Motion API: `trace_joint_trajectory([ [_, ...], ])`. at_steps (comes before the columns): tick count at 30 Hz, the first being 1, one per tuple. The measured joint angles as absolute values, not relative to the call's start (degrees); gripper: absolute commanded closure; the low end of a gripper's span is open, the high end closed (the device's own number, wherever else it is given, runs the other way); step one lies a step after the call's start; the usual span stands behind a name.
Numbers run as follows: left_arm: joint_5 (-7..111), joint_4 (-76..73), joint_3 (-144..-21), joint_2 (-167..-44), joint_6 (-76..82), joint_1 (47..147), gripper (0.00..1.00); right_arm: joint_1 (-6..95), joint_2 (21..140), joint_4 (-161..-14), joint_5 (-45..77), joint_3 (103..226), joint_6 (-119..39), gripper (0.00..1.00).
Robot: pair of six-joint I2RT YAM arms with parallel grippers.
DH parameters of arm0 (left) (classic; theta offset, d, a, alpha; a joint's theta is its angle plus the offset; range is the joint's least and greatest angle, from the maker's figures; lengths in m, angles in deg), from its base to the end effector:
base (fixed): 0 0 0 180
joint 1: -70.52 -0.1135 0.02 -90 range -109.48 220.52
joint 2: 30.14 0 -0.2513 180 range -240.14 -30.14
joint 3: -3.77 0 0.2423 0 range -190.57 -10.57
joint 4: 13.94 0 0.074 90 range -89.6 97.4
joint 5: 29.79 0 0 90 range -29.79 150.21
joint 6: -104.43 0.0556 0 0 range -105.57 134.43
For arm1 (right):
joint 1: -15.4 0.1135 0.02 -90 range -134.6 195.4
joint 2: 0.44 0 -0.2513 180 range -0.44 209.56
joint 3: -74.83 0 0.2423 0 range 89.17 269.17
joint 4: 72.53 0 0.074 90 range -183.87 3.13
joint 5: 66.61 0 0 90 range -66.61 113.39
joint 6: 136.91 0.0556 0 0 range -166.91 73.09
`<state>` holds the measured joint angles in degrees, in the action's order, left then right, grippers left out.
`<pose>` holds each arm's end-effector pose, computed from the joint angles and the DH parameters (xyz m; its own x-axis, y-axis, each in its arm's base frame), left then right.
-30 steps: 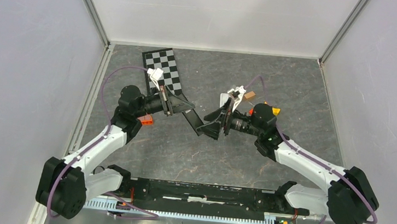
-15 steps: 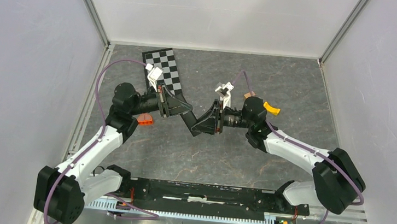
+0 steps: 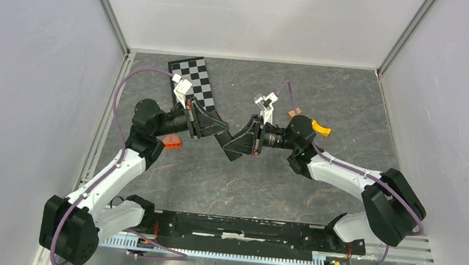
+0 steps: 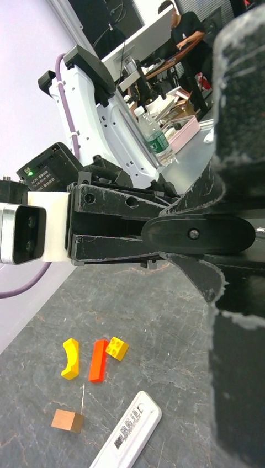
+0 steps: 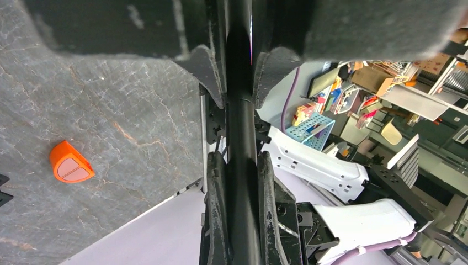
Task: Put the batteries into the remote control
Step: Place the remote control at the center of the board.
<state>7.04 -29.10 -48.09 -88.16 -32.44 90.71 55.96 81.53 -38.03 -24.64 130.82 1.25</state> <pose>0.2041 -0.1225 0.3175 -0.5921 -0.2484 -0.7666 0.7559 0.1587 -0.6352 0.2107 0.2347 0.2727 -0.6651 0.0866 -0.7418 -0.7465 -0.0518 0.6633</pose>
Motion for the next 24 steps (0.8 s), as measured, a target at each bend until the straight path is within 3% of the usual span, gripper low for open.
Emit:
trace_joint_trajectory([
  [1, 6.89, -29.36, -48.09, -88.16, -32.66, 90.75, 0.76, 55.96, 81.51, -37.97, -24.91, 130.82, 1.05, 1.0],
  [4, 7.0, -29.62, -48.09, -88.16, -32.92, 90.86, 0.35, 55.94, 80.77, -39.17, -24.64, 130.82, -0.35, 1.0],
  [7, 7.63, -28.92, -48.09, -87.55, -32.83, 91.74, 0.03, 55.81, 78.82, -43.78, -20.86, 130.82, -3.58, 1.0],
  [12, 17.71, -15.61, -49.43, -82.65, -27.15, 92.52, 0.0, 55.72, 72.92, -57.14, -11.35, 130.98, -11.58, 1.0],
  [16, 35.41, -3.31, -51.41, -78.63, -23.56, 92.52, 0.0, 55.74, 69.53, -69.16, 0.6, 132.51, -19.19, 1.0],
  [19, 47.83, 4.61, -51.57, -76.09, -22.73, 92.5, 0.0, 55.74, 70.03, -78.69, 13.69, 133.93, -23.71, 1.0],
  [24, 57.32, 12.28, -51.57, -73.19, -21.84, 92.48, 0.0, 55.57, 75.02, -92.3, 35.94, 134.63, -27.15, 1.0],
])
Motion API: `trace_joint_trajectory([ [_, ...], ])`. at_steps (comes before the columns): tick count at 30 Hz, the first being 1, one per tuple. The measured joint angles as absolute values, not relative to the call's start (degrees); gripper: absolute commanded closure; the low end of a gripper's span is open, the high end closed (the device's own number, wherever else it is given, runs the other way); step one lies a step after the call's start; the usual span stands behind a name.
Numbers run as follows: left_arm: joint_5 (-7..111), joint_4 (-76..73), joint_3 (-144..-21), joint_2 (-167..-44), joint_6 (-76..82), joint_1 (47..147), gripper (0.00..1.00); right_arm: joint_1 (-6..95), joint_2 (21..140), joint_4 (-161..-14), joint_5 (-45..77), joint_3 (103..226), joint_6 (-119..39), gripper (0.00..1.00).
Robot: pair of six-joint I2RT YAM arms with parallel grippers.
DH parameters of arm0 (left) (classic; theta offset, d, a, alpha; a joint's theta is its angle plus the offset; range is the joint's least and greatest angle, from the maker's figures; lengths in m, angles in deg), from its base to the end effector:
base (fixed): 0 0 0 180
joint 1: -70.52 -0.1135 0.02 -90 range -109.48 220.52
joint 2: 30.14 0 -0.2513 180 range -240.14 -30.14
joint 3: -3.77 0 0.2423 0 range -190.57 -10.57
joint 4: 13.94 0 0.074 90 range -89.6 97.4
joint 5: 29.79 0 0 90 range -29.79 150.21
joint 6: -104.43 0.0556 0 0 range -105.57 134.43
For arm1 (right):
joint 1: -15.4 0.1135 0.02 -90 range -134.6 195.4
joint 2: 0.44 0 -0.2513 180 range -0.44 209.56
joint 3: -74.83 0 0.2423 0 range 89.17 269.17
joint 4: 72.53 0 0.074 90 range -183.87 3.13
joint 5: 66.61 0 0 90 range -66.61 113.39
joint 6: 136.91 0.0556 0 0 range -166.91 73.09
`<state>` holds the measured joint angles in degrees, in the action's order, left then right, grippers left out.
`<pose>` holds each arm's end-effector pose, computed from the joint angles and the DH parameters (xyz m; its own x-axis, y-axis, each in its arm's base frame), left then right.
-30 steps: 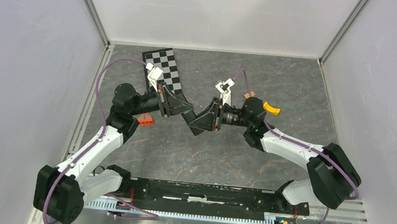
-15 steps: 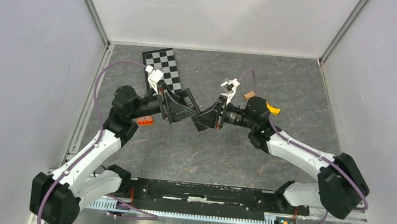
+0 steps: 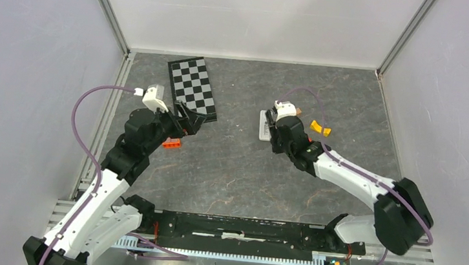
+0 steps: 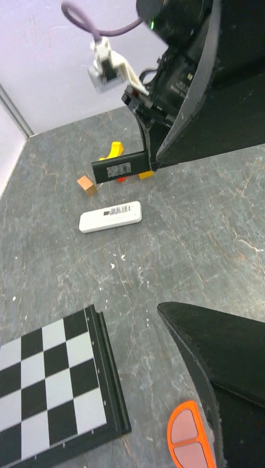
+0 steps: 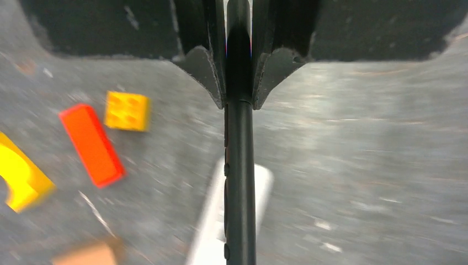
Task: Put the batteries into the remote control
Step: Place the remote control at the center of the board.
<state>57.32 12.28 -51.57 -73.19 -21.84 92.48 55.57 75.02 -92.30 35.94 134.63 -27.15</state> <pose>0.1834 -0.0770 0.3054 -0.4278 -0.4646 -0.7753 0.2056 0.7853 -0.5840 0.2330 0.1809 0.2170 -0.5840 -0.0611 -0.8094 -0.3155 0.9359 0.1569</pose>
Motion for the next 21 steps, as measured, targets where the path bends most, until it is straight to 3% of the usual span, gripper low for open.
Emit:
trace_joint_trajectory([
  [7, 60.2, 16.32, -51.57, -70.93, -20.02, 92.48, 0.0, 54.87, 85.84, -101.83, 52.2, 136.61, -27.91, 1.0],
  [17, 60.18, 18.14, -51.57, -70.96, -19.48, 92.48, 0.0, 54.89, 95.3, -102.79, 58.98, 140.96, -26.66, 1.0],
  [19, 60.16, 18.16, -51.57, -71.0, -19.48, 92.48, 0.0, 54.89, 96.96, -102.97, 60.47, 141.36, -26.29, 0.91],
  [21, 60.13, 18.2, -51.57, -71.13, -19.48, 92.48, 0.0, 54.89, 98.89, -103.38, 62.0, 141.95, -25.94, 0.71],
])
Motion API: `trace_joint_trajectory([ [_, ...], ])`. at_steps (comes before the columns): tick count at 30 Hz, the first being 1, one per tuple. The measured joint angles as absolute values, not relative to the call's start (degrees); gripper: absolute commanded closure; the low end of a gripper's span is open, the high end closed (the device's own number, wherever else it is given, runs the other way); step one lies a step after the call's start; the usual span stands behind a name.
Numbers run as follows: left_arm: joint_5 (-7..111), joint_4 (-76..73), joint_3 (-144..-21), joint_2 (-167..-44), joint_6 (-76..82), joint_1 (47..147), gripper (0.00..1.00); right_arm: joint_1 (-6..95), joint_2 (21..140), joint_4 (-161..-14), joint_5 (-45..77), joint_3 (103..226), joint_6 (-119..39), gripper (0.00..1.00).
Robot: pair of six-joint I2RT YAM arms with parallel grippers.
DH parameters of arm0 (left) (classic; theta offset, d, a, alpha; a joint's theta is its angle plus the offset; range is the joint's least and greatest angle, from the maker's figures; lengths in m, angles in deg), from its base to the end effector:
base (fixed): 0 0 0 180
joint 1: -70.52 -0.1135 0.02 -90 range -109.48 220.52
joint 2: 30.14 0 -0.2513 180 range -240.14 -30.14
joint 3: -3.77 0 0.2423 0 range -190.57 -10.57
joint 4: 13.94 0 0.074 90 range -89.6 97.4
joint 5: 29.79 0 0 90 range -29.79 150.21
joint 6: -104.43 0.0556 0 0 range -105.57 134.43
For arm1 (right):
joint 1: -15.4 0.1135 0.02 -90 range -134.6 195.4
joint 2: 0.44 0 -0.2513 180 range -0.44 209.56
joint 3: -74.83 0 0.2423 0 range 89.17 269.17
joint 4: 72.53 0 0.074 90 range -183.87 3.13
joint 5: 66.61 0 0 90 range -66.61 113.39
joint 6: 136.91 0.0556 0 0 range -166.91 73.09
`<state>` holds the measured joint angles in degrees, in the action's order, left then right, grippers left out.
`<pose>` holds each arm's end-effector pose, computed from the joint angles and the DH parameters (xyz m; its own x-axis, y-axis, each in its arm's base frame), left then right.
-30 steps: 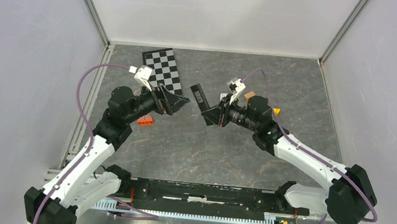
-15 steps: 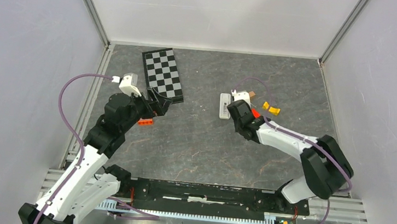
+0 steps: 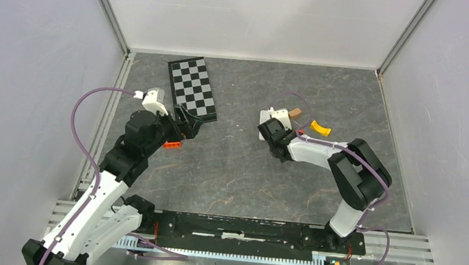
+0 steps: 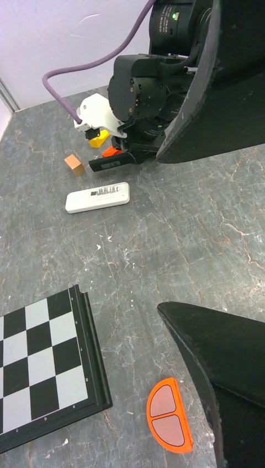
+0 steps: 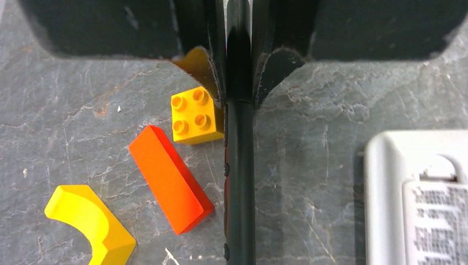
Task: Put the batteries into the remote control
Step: Place the remote control at the center of the board, then reset both arms
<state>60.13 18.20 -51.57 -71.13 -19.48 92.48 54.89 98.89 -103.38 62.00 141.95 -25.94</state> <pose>0.1748 -0.0705 0.2988 -0.4445 -0.4223 -0.7900 0.1533 0.8330 -0.5316 0.2682 0.1761 0.1276 -0.7422 -0.2492 -0.6221 -0.0141 0.9339 -0.3573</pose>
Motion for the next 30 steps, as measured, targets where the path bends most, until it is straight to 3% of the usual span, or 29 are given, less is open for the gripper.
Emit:
trace_joint_trajectory([
  [4, 60.13, 18.77, -52.0, -72.14, -19.48, 92.48, 0.0, 54.89, 100.79, -103.17, 64.1, 143.5, -25.88, 0.51],
  [13, 59.0, 23.03, -55.79, -75.11, -19.52, 92.48, 0.0, 53.99, 96.85, -100.32, 55.53, 141.77, -26.69, 0.41],
  [18, 58.65, 27.49, -59.54, -77.1, -19.5, 92.48, 0.0, 52.22, 87.48, -99.17, 49.63, 137.99, -26.88, 0.16],
  [19, 58.71, 28.32, -60.09, -77.23, -19.5, 92.48, 0.0, 51.87, 84.88, -99.01, 49.12, 137.12, -26.82, 0.03],
  [24, 60.13, 32.56, -62.12, -76.49, -18.58, 92.48, 0.0, 50.85, 67.72, -98.18, 50.98, 132.02, -28.41, 0.02],
  [30, 62.21, 37.13, -65.1, -72.2, -15.19, 92.48, 0.0, 50.58, 48.02, -101.61, 62.26, 130.56, -30.38, 0.02],
])
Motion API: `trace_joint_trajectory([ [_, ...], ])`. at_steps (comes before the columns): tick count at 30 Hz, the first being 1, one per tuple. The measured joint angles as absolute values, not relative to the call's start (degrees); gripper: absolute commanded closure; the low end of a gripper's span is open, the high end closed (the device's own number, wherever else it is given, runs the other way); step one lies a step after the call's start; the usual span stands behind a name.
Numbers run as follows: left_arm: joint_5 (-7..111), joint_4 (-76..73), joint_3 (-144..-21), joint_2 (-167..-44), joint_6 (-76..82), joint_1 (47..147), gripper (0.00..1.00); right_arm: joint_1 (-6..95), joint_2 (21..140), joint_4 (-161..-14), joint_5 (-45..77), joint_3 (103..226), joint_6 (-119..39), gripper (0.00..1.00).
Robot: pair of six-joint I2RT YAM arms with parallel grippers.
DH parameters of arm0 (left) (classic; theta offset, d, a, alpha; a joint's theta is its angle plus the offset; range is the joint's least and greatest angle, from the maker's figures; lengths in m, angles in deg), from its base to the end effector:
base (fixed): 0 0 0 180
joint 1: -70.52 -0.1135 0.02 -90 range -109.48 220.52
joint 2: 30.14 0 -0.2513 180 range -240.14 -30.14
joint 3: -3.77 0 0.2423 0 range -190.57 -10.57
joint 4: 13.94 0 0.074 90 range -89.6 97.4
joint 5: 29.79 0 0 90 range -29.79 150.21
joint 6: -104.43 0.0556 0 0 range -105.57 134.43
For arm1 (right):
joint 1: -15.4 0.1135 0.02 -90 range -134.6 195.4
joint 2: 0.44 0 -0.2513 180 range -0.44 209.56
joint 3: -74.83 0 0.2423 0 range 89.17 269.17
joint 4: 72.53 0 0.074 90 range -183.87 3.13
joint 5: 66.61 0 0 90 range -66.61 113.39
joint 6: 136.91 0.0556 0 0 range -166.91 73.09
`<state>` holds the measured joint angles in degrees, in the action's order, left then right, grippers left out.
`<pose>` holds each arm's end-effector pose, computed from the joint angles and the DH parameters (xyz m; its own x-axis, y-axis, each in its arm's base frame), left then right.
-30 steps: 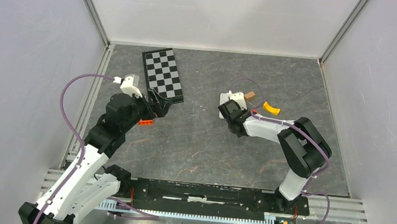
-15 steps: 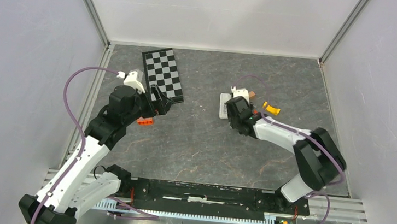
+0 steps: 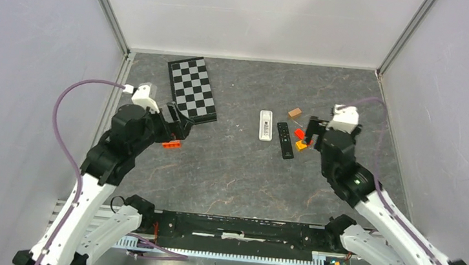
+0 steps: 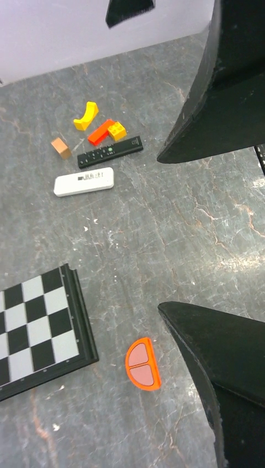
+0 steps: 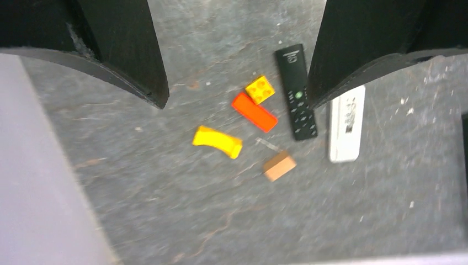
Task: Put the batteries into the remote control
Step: Reset both arms
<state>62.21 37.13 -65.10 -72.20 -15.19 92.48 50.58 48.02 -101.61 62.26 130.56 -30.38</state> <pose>0.1564 -0.0610 0.3379 -0.5014 -0.3304 -0.7996 0.1109 0.8920 -0.4381 0.1857 0.0882 0.2887 -0.2833 0.0714 -0.9564 0.1129 0.9928 0.0406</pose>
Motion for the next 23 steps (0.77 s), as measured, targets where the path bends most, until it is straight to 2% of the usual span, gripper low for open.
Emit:
trace_joint_trajectory([
  [8, 64.88, 39.62, -65.88, -60.16, -11.74, 92.48, 0.0, 50.52, 27.76, -109.18, 75.09, 133.51, -34.71, 0.02],
  [13, 67.0, 44.21, -67.3, -57.75, -10.89, 92.48, 0.0, 50.52, 17.71, -109.81, 79.53, 137.93, -38.88, 0.02],
  [23, 67.7, 48.78, -70.15, -53.1, -10.06, 92.48, 0.0, 50.5, 10.28, -108.61, 82.59, 138.82, -46.84, 0.02],
])
